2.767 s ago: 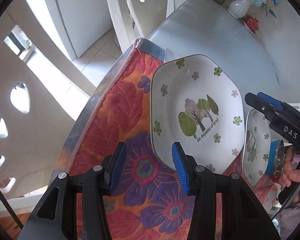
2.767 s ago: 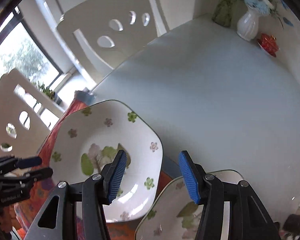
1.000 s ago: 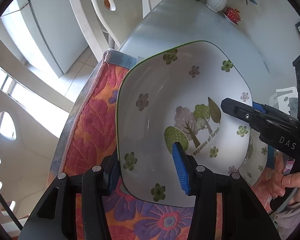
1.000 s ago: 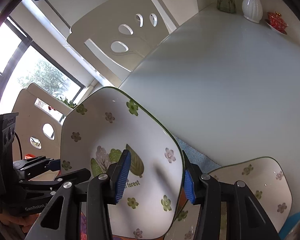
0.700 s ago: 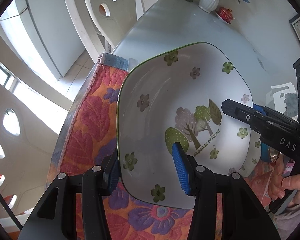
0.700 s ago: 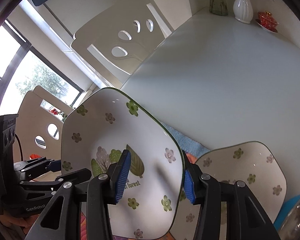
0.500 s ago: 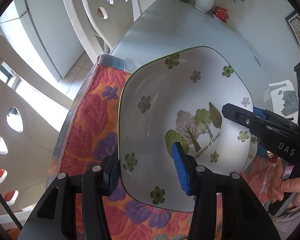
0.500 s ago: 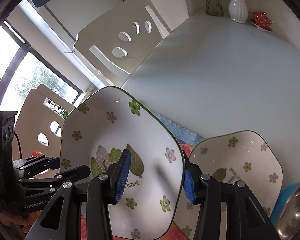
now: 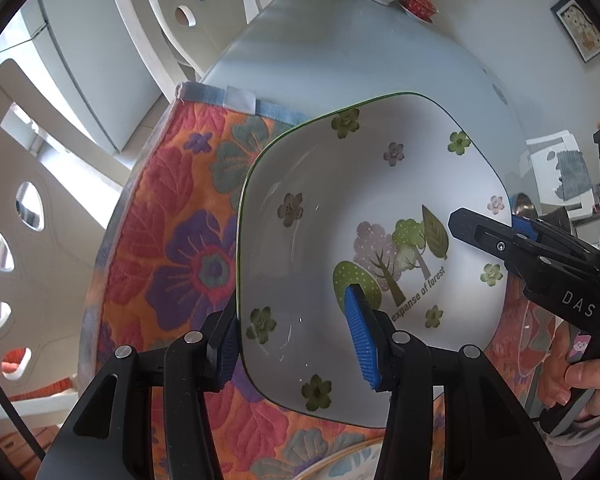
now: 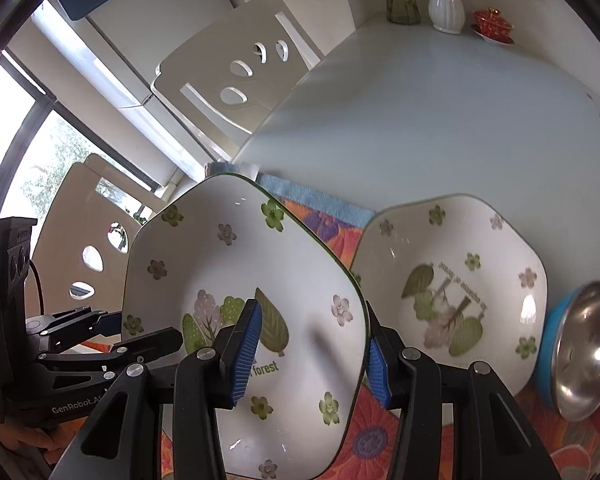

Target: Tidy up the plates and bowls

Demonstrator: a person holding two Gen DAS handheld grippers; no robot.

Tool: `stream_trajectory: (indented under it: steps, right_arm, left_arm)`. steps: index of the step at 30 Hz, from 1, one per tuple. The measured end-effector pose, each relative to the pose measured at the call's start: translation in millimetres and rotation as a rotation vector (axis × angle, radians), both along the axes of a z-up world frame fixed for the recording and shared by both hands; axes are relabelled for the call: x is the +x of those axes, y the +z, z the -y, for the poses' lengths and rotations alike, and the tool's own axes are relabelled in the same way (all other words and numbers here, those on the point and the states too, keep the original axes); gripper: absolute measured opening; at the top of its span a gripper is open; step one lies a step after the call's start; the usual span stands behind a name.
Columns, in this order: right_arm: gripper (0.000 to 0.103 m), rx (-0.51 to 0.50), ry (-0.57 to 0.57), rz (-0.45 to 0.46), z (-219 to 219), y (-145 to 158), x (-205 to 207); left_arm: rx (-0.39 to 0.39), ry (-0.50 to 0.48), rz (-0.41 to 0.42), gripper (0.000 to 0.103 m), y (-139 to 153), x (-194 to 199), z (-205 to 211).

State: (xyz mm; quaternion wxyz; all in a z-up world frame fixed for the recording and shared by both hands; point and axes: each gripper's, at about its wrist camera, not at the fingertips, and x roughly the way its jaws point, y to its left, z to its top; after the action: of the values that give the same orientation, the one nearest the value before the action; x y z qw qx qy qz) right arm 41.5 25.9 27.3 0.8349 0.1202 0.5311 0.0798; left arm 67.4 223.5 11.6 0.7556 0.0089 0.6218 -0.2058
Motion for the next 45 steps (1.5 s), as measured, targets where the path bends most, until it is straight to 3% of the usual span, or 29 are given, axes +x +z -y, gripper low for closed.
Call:
stream_trajectory:
  steps: [23,45]
  right_arm:
    - [0.047,0.035,-0.081,-0.047,1.3,-19.7,-73.3]
    - [0.047,0.096,-0.140,-0.100,-19.2,-40.6,-143.7]
  left_arm:
    - [0.034,-0.069,-0.005,0.044,-2.9,-55.5,0.0]
    - [0.046,-0.084,-0.080,0.044,-23.2,-115.0,-21.3]
